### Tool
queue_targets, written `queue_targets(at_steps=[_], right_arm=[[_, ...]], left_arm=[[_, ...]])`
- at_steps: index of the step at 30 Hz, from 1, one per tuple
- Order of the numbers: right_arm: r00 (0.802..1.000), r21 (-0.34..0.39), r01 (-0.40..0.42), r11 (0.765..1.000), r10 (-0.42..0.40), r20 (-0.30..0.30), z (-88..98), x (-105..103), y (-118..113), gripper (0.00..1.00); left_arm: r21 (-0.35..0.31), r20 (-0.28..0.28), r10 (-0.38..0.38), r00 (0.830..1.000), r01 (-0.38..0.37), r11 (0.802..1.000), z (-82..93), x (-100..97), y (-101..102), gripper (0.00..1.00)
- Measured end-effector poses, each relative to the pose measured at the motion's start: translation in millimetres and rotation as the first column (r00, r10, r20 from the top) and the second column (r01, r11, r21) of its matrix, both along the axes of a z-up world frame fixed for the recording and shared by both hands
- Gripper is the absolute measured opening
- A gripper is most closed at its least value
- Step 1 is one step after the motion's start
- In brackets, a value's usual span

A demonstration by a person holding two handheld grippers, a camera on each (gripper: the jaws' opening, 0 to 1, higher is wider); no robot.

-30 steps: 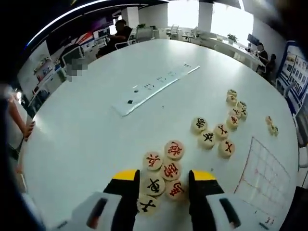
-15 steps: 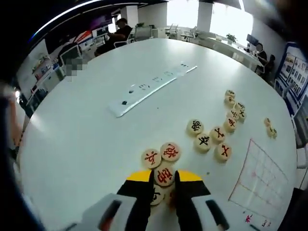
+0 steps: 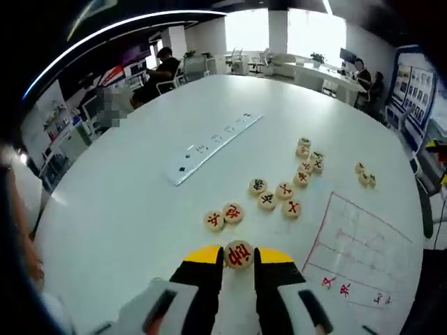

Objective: Pick up the chess pieces one by one and place each piece onto its starting position on the chessboard, setting the pieces on their correct points until all the chess pieces are arranged in the starting layout

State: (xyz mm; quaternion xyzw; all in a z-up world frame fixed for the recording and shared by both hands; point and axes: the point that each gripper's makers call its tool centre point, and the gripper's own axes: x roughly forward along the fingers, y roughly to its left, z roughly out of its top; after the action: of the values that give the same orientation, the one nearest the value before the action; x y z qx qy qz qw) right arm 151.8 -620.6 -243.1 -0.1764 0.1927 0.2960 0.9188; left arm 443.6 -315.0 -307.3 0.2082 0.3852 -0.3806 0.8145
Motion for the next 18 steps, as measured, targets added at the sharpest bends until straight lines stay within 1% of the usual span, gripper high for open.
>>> queue_targets(at_steps=[2,3,4,7,8,9,12,14,16,18], right_arm=[[1.000,-0.003,-0.022,1.000,0.022,0.006,2.1,3,7,0.56],[0.999,-0.006,-0.034,0.999,0.034,0.007,2.8,5,11,0.56],[0.999,-0.009,-0.046,0.999,0.046,0.009,3.6,6,14,0.56],[0.997,-0.010,-0.076,0.997,0.077,0.016,6.4,10,25,0.56],[0.996,-0.013,-0.086,0.996,0.086,0.019,7.1,12,29,0.56],[0.995,-0.014,-0.095,0.995,0.096,0.021,7.8,13,32,0.56],[0.991,-0.017,-0.129,0.992,0.129,0.028,9.7,17,44,0.56],[0.988,-0.019,-0.150,0.988,0.151,0.031,10.9,18,52,0.56],[0.985,-0.020,-0.171,0.985,0.172,0.032,11.5,18,59,0.56],[0.982,-0.021,-0.187,0.982,0.187,0.032,11.7,19,65,0.56]], left_arm=[[-0.005,0.017,-0.014,1.000,0.014,1.000,7.4,-13.7,9,0.20],[-0.005,0.026,-0.026,0.999,0.026,1.000,10.0,-28.2,10,0.20],[-0.005,0.028,-0.030,0.999,0.030,1.000,11.4,-35.4,13,0.20],[0.019,0.045,-0.050,0.998,0.049,0.999,15.8,-62.1,34,0.20],[0.020,0.046,-0.049,0.998,0.049,0.999,17.7,-69.4,40,0.20],[0.020,0.053,-0.045,0.998,0.044,0.999,19.5,-83.2,42,0.20],[0.009,0.058,-0.030,0.998,0.030,1.000,21.8,-115.3,52,0.20],[0.002,0.059,-0.019,0.998,0.019,1.000,20.9,-136.0,59,0.20],[-0.006,0.060,-0.001,0.998,0.002,1.000,19.6,-150.0,65,0.20],[-0.010,0.058,0.012,0.998,-0.011,1.000,16.1,-169.3,69,0.20]])
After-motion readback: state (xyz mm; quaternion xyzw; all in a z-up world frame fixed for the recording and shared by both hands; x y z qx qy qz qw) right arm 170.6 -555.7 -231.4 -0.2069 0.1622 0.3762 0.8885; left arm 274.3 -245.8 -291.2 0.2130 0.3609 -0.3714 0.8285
